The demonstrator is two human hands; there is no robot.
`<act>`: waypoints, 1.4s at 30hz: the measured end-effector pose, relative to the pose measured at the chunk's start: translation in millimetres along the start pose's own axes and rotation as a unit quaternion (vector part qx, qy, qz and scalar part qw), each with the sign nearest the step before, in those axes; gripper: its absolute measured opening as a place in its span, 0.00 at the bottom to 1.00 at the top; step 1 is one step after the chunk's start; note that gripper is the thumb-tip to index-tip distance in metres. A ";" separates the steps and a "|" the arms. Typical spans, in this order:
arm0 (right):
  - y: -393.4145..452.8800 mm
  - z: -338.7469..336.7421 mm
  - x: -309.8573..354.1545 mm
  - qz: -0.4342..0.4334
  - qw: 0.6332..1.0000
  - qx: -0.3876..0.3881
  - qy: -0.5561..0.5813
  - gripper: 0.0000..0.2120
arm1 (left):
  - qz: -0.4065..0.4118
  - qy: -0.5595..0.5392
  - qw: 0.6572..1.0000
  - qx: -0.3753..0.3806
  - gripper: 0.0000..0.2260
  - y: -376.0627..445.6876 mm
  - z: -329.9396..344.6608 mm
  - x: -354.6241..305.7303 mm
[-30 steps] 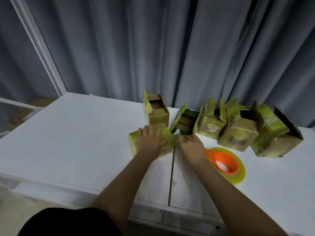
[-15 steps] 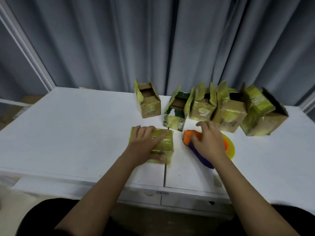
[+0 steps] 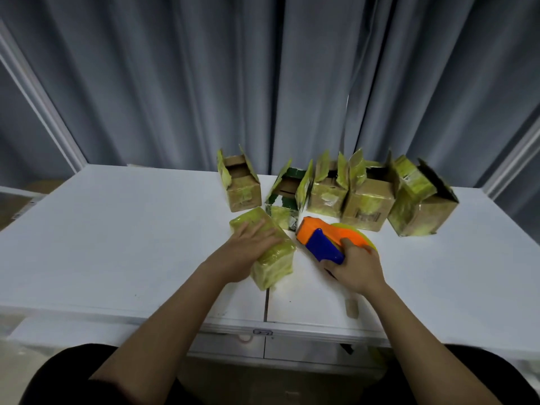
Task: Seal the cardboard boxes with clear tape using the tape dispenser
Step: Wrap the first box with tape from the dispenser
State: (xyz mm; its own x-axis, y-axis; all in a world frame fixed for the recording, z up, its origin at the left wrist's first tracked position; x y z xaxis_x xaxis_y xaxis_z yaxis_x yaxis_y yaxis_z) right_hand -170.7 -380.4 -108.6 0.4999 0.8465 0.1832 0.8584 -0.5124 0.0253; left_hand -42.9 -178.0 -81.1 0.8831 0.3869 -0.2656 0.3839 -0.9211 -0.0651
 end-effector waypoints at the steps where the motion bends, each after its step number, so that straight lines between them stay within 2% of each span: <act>1: -4.2 -5.8 -0.3 -0.005 0.999 -0.030 0.031 0.15 | -0.010 -0.002 1.000 0.012 0.38 0.7 -1.5 -2.2; 2: -9.2 -11.6 -0.5 -0.010 0.995 -0.066 0.070 0.15 | -0.015 -0.015 1.000 0.011 0.38 1.5 -4.2 -4.8; 4: -20.6 -22.7 -0.1 -0.018 0.980 -0.115 0.162 0.14 | -0.016 -0.096 0.994 -0.052 0.36 3.2 -13.2 -10.9; 5: -25.4 -27.4 0.3 -0.020 0.971 -0.123 0.206 0.14 | -0.025 -0.170 0.980 -0.103 0.33 3.3 -19.3 -14.9; 7: -30.7 -35.3 2.8 -0.024 0.957 -0.123 0.262 0.14 | -0.034 -0.320 0.927 -0.194 0.26 3.7 -32.9 -26.6; 8: -31.3 -37.7 4.4 -0.028 0.953 -0.122 0.275 0.14 | -0.024 -0.354 0.906 -0.229 0.24 4.4 -39.7 -33.9; 14: -32.7 -41.6 12.0 -0.066 0.943 -0.137 0.295 0.16 | 0.070 -0.348 0.868 -0.346 0.17 6.9 -60.2 -57.3; 18: -33.8 -40.1 16.0 -0.068 0.946 -0.141 0.282 0.16 | 0.091 -0.319 0.849 -0.411 0.13 -0.7 -62.5 -60.0; 23: -33.9 -38.0 16.2 -0.081 0.943 -0.183 0.266 0.18 | 0.107 -0.362 0.829 -0.413 0.10 -7.7 -65.9 -60.8; 28: -31.6 -45.1 15.9 -0.154 0.931 -0.294 0.153 0.17 | 0.099 -0.441 0.811 -0.371 0.08 -9.6 -70.4 -53.4; 30: -31.2 -48.1 14.8 -0.184 0.918 -0.333 0.115 0.16 | 0.097 -0.427 0.825 -0.358 0.12 -7.0 -71.2 -49.9; 33: -30.4 -51.5 13.9 -0.211 0.910 -0.348 0.085 0.18 | 0.074 -0.419 0.847 -0.318 0.15 1.4 -72.4 -45.9; 36: -27.5 -51.1 11.2 -0.229 0.915 -0.322 0.083 0.16 | 0.056 -0.423 0.870 -0.246 0.20 13.0 -78.2 -43.9; 39: -25.6 -51.4 9.6 -0.249 0.920 -0.291 0.081 0.16 | 0.076 -0.394 0.894 -0.197 0.23 25.4 -87.1 -47.0; 42: -26.4 -52.5 10.1 -0.262 0.919 -0.285 0.072 0.17 | 0.063 -0.351 0.916 -0.186 0.20 37.8 -91.2 -48.4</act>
State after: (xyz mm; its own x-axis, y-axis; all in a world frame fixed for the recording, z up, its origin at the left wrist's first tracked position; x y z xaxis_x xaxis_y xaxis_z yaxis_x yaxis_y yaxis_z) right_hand -194.3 -365.9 -55.8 -0.0207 0.9918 0.1260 0.7571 -0.0667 0.6499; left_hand -46.5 -227.6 17.0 0.5856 0.0346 -0.8098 0.4715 -0.8272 0.3056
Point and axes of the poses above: each hand's wrist, its own y-axis towards the middle knuckle, its own z-axis out of the palm, x = y × z, the point moved 3 cm from there along y, towards the middle knuckle, and after that the axes turned 11 degrees about -y, right-handed, at the moved point
